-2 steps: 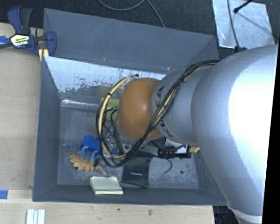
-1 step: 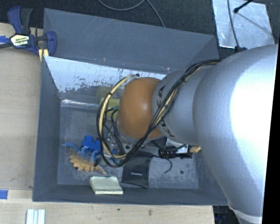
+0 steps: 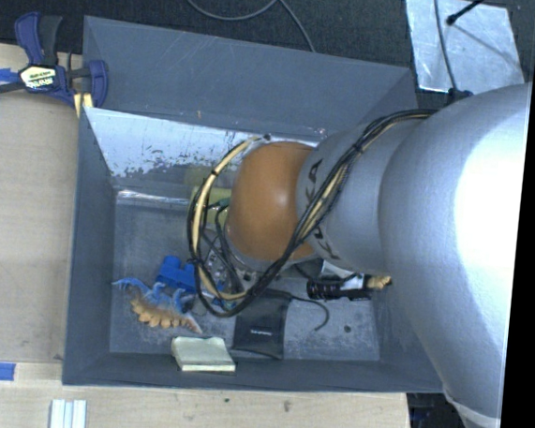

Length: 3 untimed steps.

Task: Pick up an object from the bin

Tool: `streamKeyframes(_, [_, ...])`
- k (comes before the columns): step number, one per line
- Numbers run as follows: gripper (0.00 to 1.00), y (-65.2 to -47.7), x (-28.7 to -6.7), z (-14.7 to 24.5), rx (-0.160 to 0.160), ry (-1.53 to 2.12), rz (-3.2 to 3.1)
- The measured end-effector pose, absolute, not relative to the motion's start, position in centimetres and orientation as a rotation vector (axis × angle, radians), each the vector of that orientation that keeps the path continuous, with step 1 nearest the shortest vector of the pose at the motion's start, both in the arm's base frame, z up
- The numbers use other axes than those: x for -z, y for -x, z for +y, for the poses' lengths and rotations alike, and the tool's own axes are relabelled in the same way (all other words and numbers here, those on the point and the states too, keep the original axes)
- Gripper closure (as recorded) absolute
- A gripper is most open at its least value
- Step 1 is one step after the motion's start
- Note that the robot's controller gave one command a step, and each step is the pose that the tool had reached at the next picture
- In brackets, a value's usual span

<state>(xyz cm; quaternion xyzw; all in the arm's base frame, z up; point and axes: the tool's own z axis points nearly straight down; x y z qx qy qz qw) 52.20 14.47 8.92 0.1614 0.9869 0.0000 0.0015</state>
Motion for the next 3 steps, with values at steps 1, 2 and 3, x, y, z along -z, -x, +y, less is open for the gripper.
streamKeyframes(1, [1.00, -52.3, -10.0, 14.5, -0.001, -0.506, 3.096])
streamKeyframes(2, [1.00, -52.2, -11.4, 14.5, -0.001, -0.506, 3.096])
streamKeyframes(3, [1.00, -52.3, -12.6, 14.5, -0.002, -0.506, 3.094])
